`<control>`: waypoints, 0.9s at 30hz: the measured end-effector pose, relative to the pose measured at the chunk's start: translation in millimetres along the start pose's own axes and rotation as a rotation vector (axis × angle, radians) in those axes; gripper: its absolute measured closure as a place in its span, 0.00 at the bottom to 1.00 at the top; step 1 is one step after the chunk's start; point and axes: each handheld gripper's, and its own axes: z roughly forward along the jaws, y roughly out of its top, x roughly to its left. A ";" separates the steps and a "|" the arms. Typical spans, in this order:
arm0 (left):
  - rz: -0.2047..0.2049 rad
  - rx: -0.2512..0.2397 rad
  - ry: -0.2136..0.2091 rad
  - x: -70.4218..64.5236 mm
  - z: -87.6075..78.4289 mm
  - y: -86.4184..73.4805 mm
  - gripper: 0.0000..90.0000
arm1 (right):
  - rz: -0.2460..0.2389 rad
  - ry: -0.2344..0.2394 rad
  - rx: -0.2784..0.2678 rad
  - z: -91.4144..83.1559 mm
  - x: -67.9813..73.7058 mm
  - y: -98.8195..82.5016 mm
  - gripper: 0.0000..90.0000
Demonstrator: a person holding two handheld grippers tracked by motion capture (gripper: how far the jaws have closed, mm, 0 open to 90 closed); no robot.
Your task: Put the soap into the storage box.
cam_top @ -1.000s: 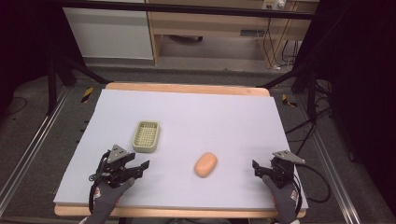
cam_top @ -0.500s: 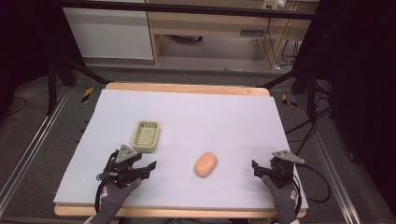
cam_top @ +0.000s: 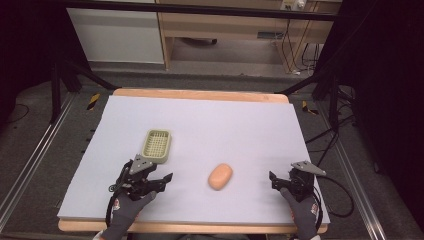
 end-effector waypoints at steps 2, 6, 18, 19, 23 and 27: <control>0.002 0.001 0.000 -0.7 0.4 0.8 0.34 | -0.002 0.000 -0.001 0.1 0.0 0.0 0.08; 0.015 0.003 -0.005 -3.4 2.2 5.8 0.34 | 0.003 -0.003 -0.002 -0.2 -0.4 -0.5 0.08; 0.028 -0.013 -0.026 -10.8 3.8 23.9 0.33 | 0.008 0.001 0.001 -0.2 -0.5 -1.1 0.08; 0.031 -0.012 -0.033 -13.6 5.2 26.5 0.33 | 0.007 0.000 0.001 0.0 -0.4 -1.0 0.08; 0.044 -0.008 -0.044 -19.4 9.4 31.0 0.33 | 0.007 -0.001 0.003 0.2 0.0 -1.2 0.08; 0.047 -0.009 -0.056 -25.4 13.9 34.8 0.33 | 0.006 -0.001 0.003 0.3 -0.1 -1.2 0.08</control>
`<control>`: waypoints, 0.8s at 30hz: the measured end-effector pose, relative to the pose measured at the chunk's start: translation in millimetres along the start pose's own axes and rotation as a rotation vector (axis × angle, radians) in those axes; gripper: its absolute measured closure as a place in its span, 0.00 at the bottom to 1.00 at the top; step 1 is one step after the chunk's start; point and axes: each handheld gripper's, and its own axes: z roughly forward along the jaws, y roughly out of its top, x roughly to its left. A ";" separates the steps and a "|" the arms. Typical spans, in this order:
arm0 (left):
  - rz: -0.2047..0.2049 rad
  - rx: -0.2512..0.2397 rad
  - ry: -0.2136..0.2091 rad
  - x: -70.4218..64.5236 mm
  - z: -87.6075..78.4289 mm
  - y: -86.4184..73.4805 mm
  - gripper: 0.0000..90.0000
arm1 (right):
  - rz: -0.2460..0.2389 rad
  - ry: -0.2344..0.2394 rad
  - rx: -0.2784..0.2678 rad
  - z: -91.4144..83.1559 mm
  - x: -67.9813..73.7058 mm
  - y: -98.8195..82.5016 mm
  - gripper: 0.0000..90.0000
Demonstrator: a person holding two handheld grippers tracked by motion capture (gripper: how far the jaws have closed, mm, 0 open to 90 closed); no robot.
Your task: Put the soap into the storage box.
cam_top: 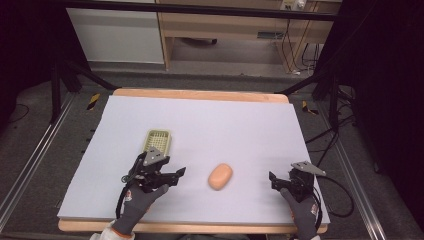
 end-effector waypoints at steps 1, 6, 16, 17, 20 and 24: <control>0.005 0.002 -0.003 -1.7 1.4 1.1 0.33 | 0.001 0.002 0.001 0.1 0.1 0.0 0.08; 0.019 0.003 -0.020 -11.5 9.5 7.1 0.33 | 0.001 0.002 0.003 0.1 0.3 -0.1 0.08; 0.028 0.008 -0.038 -20.2 17.9 14.7 0.33 | -0.001 0.004 0.003 0.1 0.5 0.0 0.07; 0.024 0.005 -0.038 -21.2 19.2 15.1 0.33 | 0.001 0.004 0.002 0.2 0.8 0.1 0.07; 0.026 0.010 -0.041 -23.1 22.3 16.5 0.33 | 0.001 0.005 0.002 0.4 0.9 0.1 0.07; 0.027 0.015 -0.047 -25.5 26.1 18.8 0.33 | -0.002 0.005 0.002 0.5 0.8 0.2 0.07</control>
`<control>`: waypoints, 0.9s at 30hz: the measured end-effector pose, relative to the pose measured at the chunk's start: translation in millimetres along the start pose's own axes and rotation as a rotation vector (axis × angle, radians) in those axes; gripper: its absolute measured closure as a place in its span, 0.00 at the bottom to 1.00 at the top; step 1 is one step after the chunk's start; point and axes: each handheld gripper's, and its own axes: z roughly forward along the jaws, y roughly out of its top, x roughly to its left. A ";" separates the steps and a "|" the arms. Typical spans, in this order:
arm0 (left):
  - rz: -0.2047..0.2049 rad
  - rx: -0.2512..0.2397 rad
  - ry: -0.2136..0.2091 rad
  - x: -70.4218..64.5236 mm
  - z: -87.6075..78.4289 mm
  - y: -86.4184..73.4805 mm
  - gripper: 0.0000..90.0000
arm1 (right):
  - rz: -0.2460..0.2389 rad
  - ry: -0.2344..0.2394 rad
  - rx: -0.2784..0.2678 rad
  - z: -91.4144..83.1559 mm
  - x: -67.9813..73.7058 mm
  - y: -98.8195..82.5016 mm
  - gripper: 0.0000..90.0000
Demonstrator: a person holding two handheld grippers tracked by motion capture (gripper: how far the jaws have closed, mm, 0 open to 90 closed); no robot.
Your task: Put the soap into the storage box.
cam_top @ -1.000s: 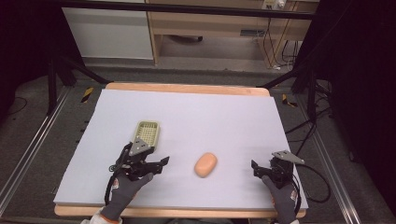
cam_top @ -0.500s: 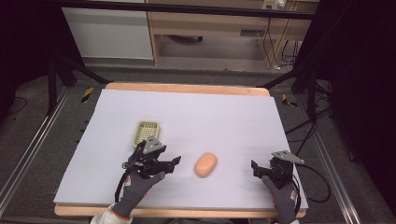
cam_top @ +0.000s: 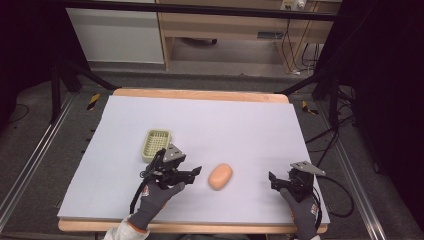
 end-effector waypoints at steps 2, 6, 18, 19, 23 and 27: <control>0.003 0.003 -0.002 -1.2 2.0 1.3 0.33 | 0.000 0.001 0.001 0.1 0.1 0.0 0.07; 0.006 0.009 -0.007 -3.6 5.8 2.9 0.33 | 0.000 0.001 0.003 0.1 0.3 0.0 0.07; 0.028 0.028 -0.027 -15.8 20.3 7.5 0.32 | -0.001 0.002 0.007 0.7 0.5 0.0 0.07; 0.030 0.032 -0.029 -16.5 21.2 7.6 0.32 | -0.001 0.002 0.007 0.7 0.5 0.0 0.07; 0.031 0.034 -0.030 -18.5 24.6 8.5 0.32 | -0.001 0.002 0.007 0.7 0.4 0.1 0.08; 0.035 0.040 -0.037 -21.2 28.0 10.3 0.32 | -0.001 0.003 0.007 0.8 0.5 0.1 0.07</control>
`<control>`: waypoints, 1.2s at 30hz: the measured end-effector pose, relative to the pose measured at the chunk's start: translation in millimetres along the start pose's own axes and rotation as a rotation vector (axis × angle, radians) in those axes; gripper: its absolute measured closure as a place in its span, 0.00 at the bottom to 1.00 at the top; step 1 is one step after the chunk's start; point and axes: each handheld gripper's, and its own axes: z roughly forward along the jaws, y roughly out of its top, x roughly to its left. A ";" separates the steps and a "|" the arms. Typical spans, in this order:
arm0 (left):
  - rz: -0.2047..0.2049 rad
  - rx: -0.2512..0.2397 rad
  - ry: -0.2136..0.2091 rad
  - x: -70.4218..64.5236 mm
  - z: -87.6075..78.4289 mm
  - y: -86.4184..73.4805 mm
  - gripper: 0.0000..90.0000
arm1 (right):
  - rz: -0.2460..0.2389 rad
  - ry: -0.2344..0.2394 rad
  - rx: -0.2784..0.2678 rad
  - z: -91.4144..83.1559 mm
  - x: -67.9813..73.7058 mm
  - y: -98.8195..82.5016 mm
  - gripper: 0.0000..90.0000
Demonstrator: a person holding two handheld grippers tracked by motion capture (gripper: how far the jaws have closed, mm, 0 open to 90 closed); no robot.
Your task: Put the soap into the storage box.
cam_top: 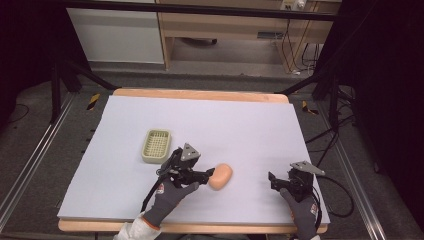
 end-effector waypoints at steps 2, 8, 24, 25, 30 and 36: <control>0.002 0.001 -0.002 -1.7 2.2 0.7 0.32 | -0.001 0.000 0.000 0.0 0.0 0.0 0.07; 0.010 0.014 -0.007 -6.1 10.2 2.1 0.32 | -0.001 0.000 0.000 0.0 0.0 0.0 0.07; 0.017 0.035 -0.012 -11.7 24.8 4.5 0.32 | -0.001 -0.002 0.000 0.3 0.1 0.1 0.07; 0.018 0.040 -0.013 -12.7 27.2 4.4 0.32 | -0.002 -0.002 0.001 0.4 0.1 0.1 0.07; 0.027 0.051 -0.012 -14.9 31.5 3.9 0.32 | -0.003 -0.003 0.000 0.4 0.1 0.1 0.07; 0.032 0.065 -0.017 -17.1 37.3 3.9 0.31 | -0.002 -0.004 0.001 0.5 0.2 0.1 0.07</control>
